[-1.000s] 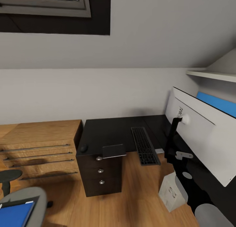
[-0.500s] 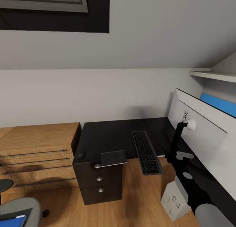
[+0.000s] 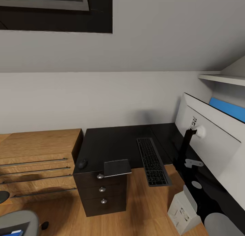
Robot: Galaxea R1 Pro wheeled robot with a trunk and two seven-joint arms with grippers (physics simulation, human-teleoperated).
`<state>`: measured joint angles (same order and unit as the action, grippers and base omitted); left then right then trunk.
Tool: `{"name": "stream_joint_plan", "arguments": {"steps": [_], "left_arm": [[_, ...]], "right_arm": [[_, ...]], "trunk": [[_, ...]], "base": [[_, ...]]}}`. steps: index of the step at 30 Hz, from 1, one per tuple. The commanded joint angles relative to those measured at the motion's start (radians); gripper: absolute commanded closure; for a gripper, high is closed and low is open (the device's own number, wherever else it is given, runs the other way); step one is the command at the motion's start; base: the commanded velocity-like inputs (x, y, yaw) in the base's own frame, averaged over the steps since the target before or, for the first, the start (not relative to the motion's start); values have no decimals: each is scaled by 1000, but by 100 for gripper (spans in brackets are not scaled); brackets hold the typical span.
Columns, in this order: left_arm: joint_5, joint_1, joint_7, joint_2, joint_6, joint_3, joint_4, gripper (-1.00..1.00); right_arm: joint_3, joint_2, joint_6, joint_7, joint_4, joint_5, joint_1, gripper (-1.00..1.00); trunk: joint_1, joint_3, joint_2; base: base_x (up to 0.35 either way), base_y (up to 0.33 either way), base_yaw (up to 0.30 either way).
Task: In the bedroom, organize the workspace by keeping the computer under the desk, ensuring the monitor is on the desk, placing the keyboard on the desk next to the monitor, placing the mouse on the desk next to the keyboard, moving the folder from the swivel chair onto the desk next to the mouse, stacking the notebook on top of the folder with the pen on top of the notebook, and positioning the swivel chair next to the desk.
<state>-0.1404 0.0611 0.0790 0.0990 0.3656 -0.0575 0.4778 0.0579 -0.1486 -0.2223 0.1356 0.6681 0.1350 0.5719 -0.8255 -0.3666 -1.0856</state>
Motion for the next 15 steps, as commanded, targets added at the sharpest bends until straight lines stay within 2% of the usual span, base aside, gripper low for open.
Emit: {"name": "stream_joint_plan", "arguments": {"steps": [1, 15], "left_arm": [[-4, 0, -1, 1, 1, -2, 1, -100], [-4, 0, -1, 1, 1, -1, 1, -100]], "right_arm": [[-2, -1, -6, 1, -2, 10, 0, -100], [3, -3, -26, 31, -40, 11, 1, -100]], "trunk": [[0, -1, -1], [0, -1, -1]], "base": [[104, -11, 0], [27, -3, 0]]}}
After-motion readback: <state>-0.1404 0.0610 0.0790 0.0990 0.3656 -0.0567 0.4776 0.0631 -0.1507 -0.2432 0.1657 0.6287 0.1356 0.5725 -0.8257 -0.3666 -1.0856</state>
